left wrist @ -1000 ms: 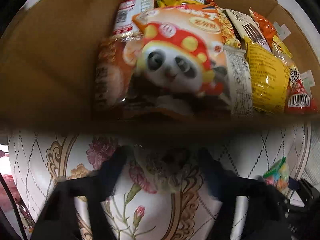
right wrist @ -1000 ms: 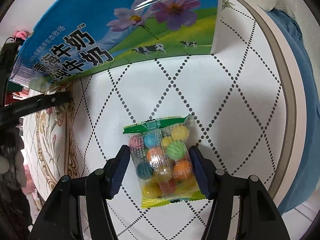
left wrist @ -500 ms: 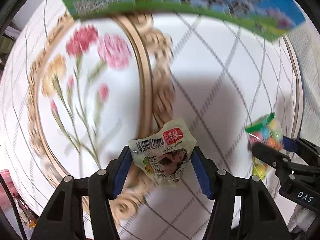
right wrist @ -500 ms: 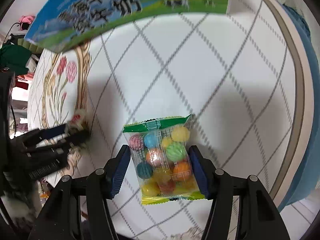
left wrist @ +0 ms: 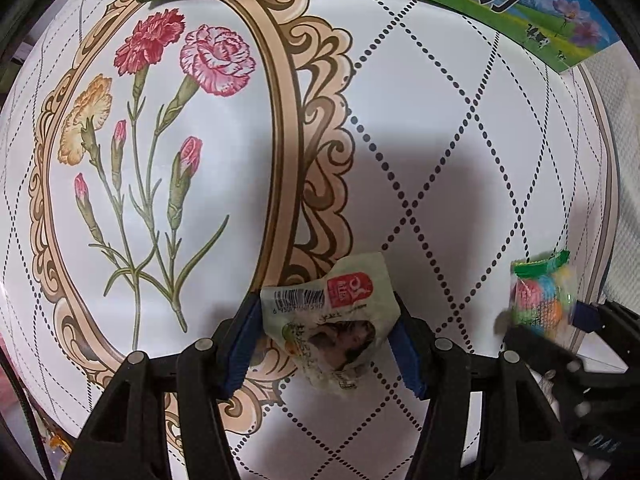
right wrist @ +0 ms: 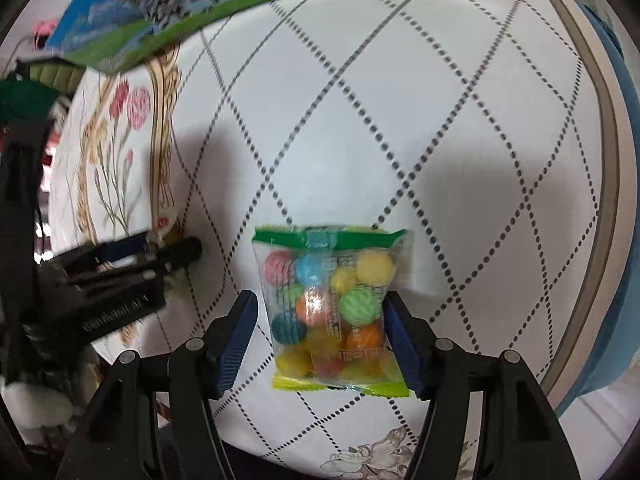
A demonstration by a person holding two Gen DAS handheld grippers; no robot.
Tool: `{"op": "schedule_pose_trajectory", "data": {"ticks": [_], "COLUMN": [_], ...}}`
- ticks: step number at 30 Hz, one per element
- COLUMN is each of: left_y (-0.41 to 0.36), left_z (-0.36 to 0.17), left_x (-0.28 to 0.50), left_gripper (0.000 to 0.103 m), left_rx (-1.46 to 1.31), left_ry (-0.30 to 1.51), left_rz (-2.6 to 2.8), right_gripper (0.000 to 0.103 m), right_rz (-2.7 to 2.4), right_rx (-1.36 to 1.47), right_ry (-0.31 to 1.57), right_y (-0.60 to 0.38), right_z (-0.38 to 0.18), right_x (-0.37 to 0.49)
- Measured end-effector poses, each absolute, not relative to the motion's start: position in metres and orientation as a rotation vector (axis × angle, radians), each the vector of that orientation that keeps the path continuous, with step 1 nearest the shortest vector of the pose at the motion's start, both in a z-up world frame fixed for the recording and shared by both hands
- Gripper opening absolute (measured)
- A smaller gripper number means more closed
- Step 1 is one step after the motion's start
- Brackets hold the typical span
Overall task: Organize snacks
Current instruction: 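Carry both packs into the box and open both tools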
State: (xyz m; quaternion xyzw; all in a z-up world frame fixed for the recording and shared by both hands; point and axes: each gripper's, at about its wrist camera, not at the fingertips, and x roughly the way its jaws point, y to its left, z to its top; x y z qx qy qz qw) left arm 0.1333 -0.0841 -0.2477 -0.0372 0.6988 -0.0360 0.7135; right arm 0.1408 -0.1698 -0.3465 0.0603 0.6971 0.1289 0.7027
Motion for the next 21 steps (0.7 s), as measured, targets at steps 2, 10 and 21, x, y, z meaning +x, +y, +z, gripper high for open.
{"op": "schedule_pose_trajectory", "data": {"ticks": [2, 10, 21], "left_y": [-0.082, -0.074, -0.067], "left_z": [-0.247, -0.248, -0.236], "left_x": [0.132, 0.142, 0.139], "left_gripper": [0.058, 0.060, 0.056], "left_rx": [-0.083, -0.090, -0.210], "left_ry": [1.550, 1.560, 1.567], "left_rz": [-0.082, -0.093, -0.119], "right_gripper": [0.066, 0.063, 0.060], "right_rz": [0.277, 0.207, 0.245], "right_rx": [0.113, 0.290, 0.126], "right_ry": [1.538, 1.506, 1.492], "right_y": [-0.163, -0.176, -0.149], "right_z": [-0.348, -0.345, -0.345], "right_x": [0.139, 0.149, 0.138]}}
